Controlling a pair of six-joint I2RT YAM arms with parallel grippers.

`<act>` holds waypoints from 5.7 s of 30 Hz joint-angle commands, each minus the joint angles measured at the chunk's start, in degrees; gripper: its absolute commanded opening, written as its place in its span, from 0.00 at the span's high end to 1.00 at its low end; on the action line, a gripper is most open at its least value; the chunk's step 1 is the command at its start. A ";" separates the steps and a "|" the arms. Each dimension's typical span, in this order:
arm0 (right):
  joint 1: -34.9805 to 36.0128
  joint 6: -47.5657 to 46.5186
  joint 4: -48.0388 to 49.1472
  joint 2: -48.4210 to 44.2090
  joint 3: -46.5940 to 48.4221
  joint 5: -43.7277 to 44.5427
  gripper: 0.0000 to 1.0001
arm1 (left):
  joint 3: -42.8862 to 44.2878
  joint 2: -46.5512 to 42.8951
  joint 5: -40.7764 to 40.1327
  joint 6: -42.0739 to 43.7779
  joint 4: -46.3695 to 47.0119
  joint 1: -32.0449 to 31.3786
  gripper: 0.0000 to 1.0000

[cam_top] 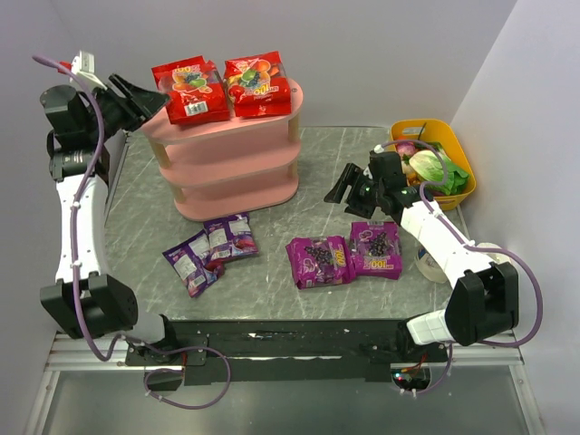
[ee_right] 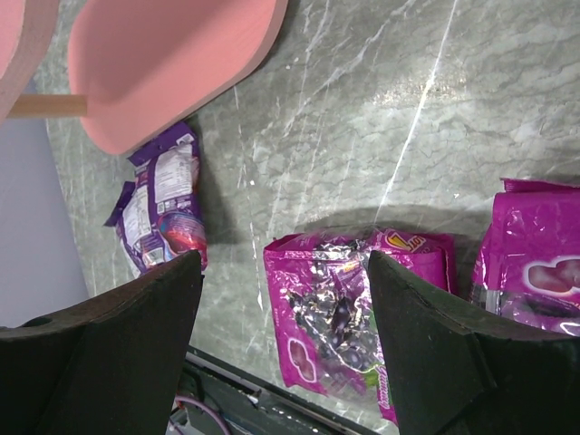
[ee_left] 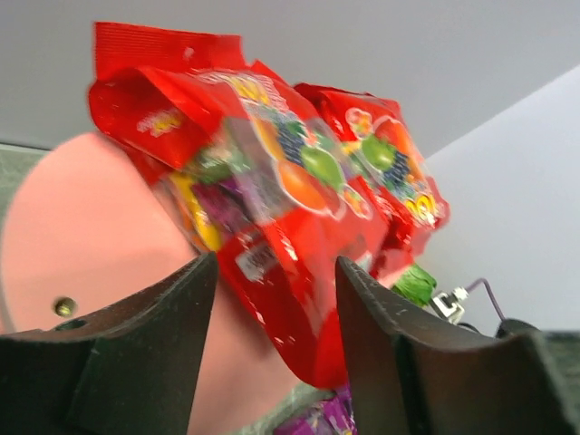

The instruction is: Place and organize the candy bags onto the shelf

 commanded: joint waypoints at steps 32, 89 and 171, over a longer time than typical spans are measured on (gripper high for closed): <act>-0.29 0.76 1.61 -4.01 -1.96 -0.57 0.20 | -6.69 -8.03 -3.84 3.42 -6.65 -0.03 0.91; 19.92 3.84 19.98 33.86 14.46 -26.77 0.19 | -61.44 -33.96 -11.49 -10.65 -8.50 -1.25 0.23; 14.21 38.21 50.39 31.50 -1.44 -51.81 1.00 | -67.25 -15.33 -7.71 -31.47 19.80 -22.43 0.13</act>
